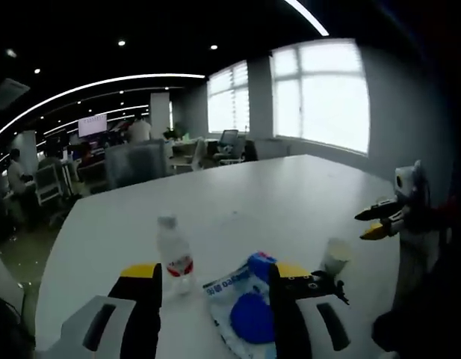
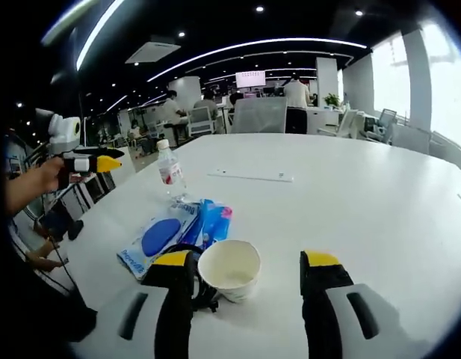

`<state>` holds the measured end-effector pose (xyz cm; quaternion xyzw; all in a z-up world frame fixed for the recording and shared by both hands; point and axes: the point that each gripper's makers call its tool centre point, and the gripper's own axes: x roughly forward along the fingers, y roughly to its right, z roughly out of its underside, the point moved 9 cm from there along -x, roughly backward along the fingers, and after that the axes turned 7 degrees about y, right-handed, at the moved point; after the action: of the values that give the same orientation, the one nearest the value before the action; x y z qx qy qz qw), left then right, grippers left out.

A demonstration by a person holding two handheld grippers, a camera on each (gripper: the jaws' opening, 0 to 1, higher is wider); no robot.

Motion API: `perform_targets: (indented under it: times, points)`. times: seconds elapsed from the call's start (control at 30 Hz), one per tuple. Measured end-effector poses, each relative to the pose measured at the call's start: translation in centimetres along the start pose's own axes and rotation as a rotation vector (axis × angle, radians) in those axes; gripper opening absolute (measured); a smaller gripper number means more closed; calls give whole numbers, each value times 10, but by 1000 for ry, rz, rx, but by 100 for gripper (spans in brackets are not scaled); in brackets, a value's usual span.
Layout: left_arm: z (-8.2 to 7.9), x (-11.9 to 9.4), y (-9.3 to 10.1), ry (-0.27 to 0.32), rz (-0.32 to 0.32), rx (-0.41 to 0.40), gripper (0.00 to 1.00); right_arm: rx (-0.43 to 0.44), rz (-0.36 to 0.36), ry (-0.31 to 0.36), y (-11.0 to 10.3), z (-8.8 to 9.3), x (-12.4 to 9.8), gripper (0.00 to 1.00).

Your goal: Arrange the tabletop items into an orderly group along one side of the table until the central work area is clear of visible clutter.

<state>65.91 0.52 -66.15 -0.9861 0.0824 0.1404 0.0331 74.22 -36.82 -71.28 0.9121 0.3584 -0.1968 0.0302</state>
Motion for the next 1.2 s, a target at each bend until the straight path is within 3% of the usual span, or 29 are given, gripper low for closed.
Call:
perform_targets:
  times: [0.13, 0.5, 0.7, 1.07, 1.2]
  points:
    - [8, -14, 16, -1, 23, -8, 67, -10, -13, -11, 2, 1, 5, 46]
    - [29, -43, 44, 3, 69, -17, 78, -28, -44, -61, 13, 10, 30, 32]
    - [28, -54, 54, 48, 75, -34, 86, -35, -63, -99, 12, 12, 39, 27]
    - [28, -61, 62, 45, 102, -43, 99, -10, -77, -137, 13, 19, 50, 19]
    - [29, -62, 62, 48, 98, -43, 99, 23, -56, -145, 14, 23, 51, 11]
